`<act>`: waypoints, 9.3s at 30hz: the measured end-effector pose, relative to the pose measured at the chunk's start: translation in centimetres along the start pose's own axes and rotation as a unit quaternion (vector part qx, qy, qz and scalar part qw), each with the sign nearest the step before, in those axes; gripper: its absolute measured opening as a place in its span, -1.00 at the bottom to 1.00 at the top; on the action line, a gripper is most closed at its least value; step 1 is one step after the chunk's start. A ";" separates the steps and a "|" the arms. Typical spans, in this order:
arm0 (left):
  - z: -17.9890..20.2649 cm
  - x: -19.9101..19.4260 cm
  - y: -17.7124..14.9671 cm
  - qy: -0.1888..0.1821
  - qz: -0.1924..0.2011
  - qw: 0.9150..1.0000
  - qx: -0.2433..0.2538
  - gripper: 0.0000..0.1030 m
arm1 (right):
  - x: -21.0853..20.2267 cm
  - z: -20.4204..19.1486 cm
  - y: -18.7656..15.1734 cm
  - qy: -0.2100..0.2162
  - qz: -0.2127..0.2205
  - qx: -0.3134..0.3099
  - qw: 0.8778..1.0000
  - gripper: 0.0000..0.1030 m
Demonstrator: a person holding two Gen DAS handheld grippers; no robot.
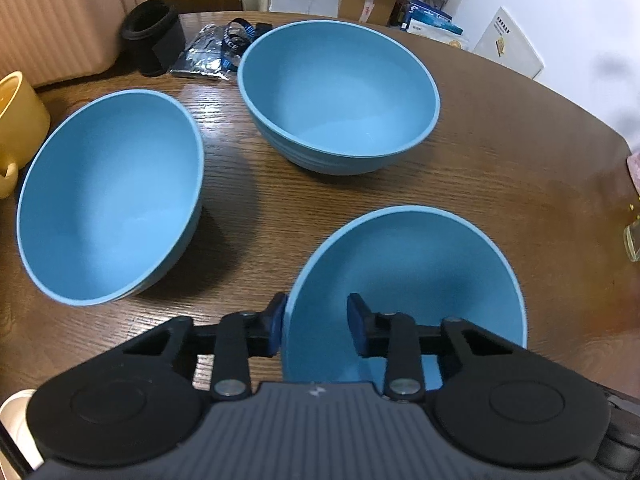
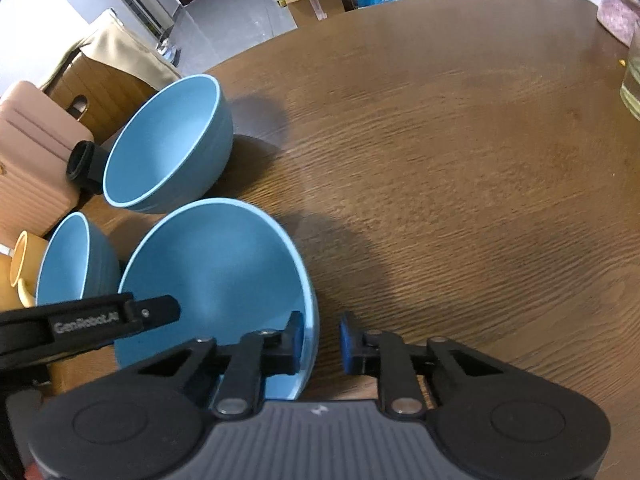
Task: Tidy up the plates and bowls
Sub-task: 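Close the left tool on a blue bowl rim while the right tool grips it too, then carry the blue bowl with both tools across the table and lower it, then open the left tool off the blue bowl while the right tool opens too, then pull both open tools back from the set-down blue bowl, then move both open tools toward the blue bowl beside the yellow mug, then close the left tool on the blue bowl rim while the right tool grips it too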
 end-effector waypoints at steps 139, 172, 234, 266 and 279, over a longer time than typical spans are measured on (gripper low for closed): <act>-13.0 -13.9 -13.0 -0.068 0.166 0.983 0.024 1.00 | -13.9 -4.2 -18.8 -0.073 0.167 -0.008 0.983 1.00; -25.6 -13.3 -15.1 -0.046 0.173 0.984 -0.009 1.00 | -10.6 -15.2 -22.5 -0.069 0.171 -0.049 0.982 1.00; -23.8 -16.7 -4.7 0.012 0.166 0.983 -0.071 1.00 | -10.5 -21.1 -9.1 -0.038 0.147 -0.104 0.983 1.00; -22.2 -10.7 8.1 0.087 0.121 0.984 -0.093 1.00 | -1.5 -23.0 0.7 -0.041 0.072 -0.116 0.990 1.00; -21.4 -6.1 8.3 0.080 0.088 0.989 -0.083 1.00 | 2.7 -21.2 0.8 -0.054 0.038 -0.093 0.993 1.00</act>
Point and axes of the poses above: each gripper's, at about its wrist camera, not at the fingertips, and x roughly the way its jaws point, z to its right, y to its top, the point moved 4 cm from there along x, roughly the way its jaws point, and after that the axes turned 10 degrees about y, right-handed, at the moved point
